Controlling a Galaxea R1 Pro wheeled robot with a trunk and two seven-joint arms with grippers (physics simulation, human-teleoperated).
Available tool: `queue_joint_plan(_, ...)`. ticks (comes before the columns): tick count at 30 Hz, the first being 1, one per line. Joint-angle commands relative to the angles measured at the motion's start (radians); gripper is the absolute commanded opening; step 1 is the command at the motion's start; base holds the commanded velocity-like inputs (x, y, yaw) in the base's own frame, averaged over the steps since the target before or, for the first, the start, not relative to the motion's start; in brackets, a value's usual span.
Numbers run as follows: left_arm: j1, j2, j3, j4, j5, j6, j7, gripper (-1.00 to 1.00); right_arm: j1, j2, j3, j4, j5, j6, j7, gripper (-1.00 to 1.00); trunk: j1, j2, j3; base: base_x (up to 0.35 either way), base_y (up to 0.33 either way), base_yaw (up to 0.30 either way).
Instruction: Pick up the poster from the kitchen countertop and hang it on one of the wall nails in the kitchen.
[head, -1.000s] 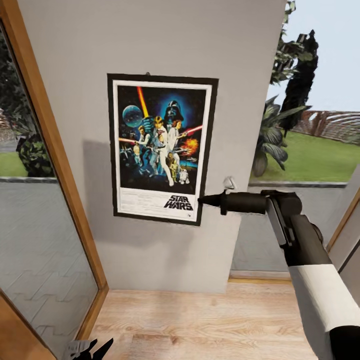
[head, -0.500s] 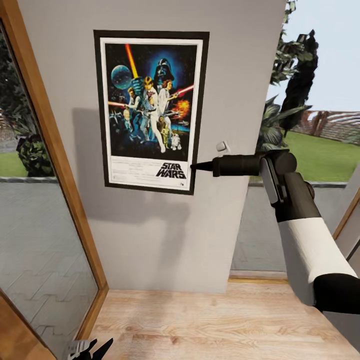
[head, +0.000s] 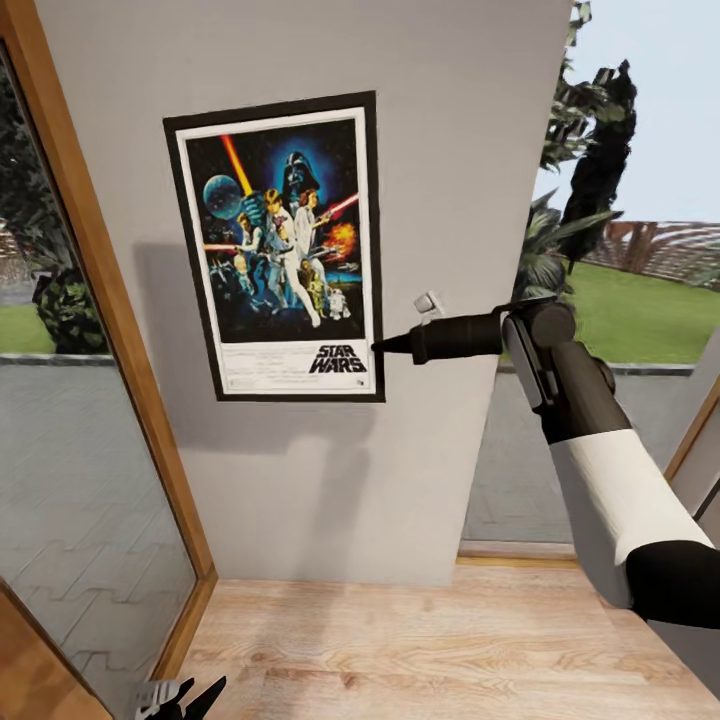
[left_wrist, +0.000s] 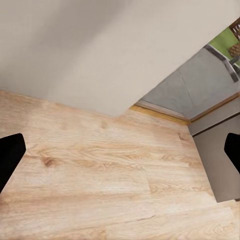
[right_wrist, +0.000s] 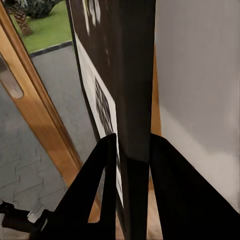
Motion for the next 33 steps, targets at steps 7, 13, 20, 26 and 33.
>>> queue_joint_plan(7, -0.001, 0.000, -0.002, 0.001, 0.002, -0.005, -0.002, 1.00, -0.005, -0.002, 0.016, -0.004, -0.005, 0.010, -0.035, -1.00, 0.001, -0.002, -0.002, 0.000, 0.000, 0.000)
queue_joint_plan(13, -0.001, 0.000, -0.002, 0.001, 0.002, -0.005, -0.002, 1.00, -0.005, -0.003, 0.017, -0.008, -0.005, 0.010, -0.037, -1.00, 0.001, -0.002, -0.002, 0.000, 0.000, 0.000)
queue_joint_plan(20, -0.001, 0.000, -0.002, 0.001, 0.002, -0.005, -0.002, 1.00, -0.005, -0.004, 0.017, -0.011, -0.005, 0.010, -0.037, -1.00, 0.001, -0.002, -0.002, 0.000, 0.000, 0.000)
queue_joint_plan(26, -0.001, 0.000, -0.002, 0.001, 0.002, -0.005, -0.002, 1.00, -0.004, -0.004, 0.016, -0.014, -0.012, 0.009, -0.037, -1.00, 0.001, -0.002, -0.002, 0.000, 0.000, 0.000)
queue_joint_plan(33, -0.001, 0.000, -0.002, 0.001, 0.002, -0.005, -0.002, 1.00, -0.003, -0.004, 0.015, -0.015, -0.014, 0.007, -0.037, -1.00, 0.001, -0.002, -0.002, 0.000, 0.000, 0.000)
